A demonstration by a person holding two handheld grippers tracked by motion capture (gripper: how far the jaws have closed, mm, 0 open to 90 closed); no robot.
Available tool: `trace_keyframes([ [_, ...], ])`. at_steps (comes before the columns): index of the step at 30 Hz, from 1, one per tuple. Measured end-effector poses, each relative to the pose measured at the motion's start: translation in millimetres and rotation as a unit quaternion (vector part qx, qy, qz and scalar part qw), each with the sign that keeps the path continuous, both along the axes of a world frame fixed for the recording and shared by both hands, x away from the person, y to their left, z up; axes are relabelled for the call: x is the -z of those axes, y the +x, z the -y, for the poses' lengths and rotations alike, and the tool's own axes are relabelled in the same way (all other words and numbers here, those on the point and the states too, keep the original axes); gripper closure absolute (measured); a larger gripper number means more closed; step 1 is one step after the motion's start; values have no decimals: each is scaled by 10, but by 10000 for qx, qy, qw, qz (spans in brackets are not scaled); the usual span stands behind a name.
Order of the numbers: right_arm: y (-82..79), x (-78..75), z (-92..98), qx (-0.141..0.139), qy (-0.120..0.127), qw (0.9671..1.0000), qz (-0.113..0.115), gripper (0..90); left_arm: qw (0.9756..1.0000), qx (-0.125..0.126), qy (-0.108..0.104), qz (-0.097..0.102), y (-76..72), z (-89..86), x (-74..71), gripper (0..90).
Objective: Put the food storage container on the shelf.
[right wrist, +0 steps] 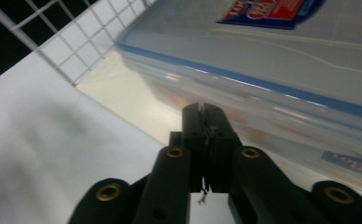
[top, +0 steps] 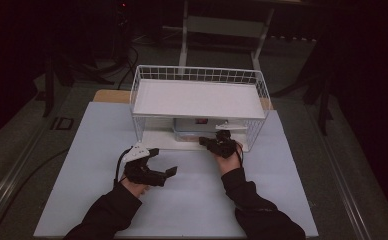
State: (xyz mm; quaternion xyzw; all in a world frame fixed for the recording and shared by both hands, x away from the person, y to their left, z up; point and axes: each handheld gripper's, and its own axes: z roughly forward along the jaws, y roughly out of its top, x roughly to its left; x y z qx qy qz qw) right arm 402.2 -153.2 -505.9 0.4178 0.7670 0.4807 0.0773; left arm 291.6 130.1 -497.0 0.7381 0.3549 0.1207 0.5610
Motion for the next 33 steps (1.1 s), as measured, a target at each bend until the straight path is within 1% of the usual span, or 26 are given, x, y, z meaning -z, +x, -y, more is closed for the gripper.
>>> trace_keyframes([
  [1, -25, -10, 13, -37, 24, 10000, 13, 809, 10000, 7, 15, 9, -4, -2, -9, 9],
  [2, -59, -19, 28, -49, 47, 10000, 27, 772, 10000, 13, 4, 9, -10, 1, -16, 9],
  [5, -169, -36, 62, -176, 88, 9998, 35, 612, 10000, 67, 27, 48, -36, 12, -41, 9],
  [7, -251, -49, 73, -266, 45, 9996, 109, 482, 9999, 111, 62, 72, -49, 22, -57, 9],
  [8, -287, -54, 85, -285, 67, 9995, 152, 439, 9999, 132, 69, 78, -52, 26, -62, 9],
  [9, -313, -58, 101, -331, 118, 9993, 155, 381, 9999, 139, 74, 73, -55, 31, -67, 9],
  [11, -360, -70, 136, -334, 248, 9990, 135, 266, 9998, 178, 62, 67, -61, 33, -72, 9],
  [13, -408, -79, 173, -435, 389, 9982, 139, 181, 9998, 190, 83, 70, -74, 39, -76, 9],
  [15, -438, -85, 190, -430, 409, 9981, 158, 171, 9997, 210, 70, 84, -84, 38, -81, 9],
  [16, -496, -95, 215, -480, 288, 9982, 224, 160, 9997, 217, 85, 79, -89, 36, -84, 9],
  [18, -556, -98, 245, -509, 211, 9979, 335, 154, 9997, 218, 60, 91, -107, 33, -89, 9],
  [20, -610, -100, 281, -533, 203, 9977, 365, 155, 9996, 250, 81, 99, -125, 28, -92, 9],
  [22, -667, -99, 322, -541, 184, 9972, 481, 154, 9996, 255, 91, 95, -151, 20, -98, 9],
  [25, -740, -106, 395, -571, 178, 9966, 564, 158, 9995, 254, 102, 129, -186, -4, -110, 9],
  [27, -784, -110, 443, -586, 189, 9963, 607, 160, 9995, 247, 116, 163, -209, -18, -118, 9],
  [30, -852, -112, 513, -637, 189, 9960, 605, 160, 9994, 255, 142, 191, -237, -40, -126, 9],
  [33, -933, -122, 576, -679, 113, 9955, 646, 160, 9994, 273, 153, 174, -263, -64, -126, 9],
])
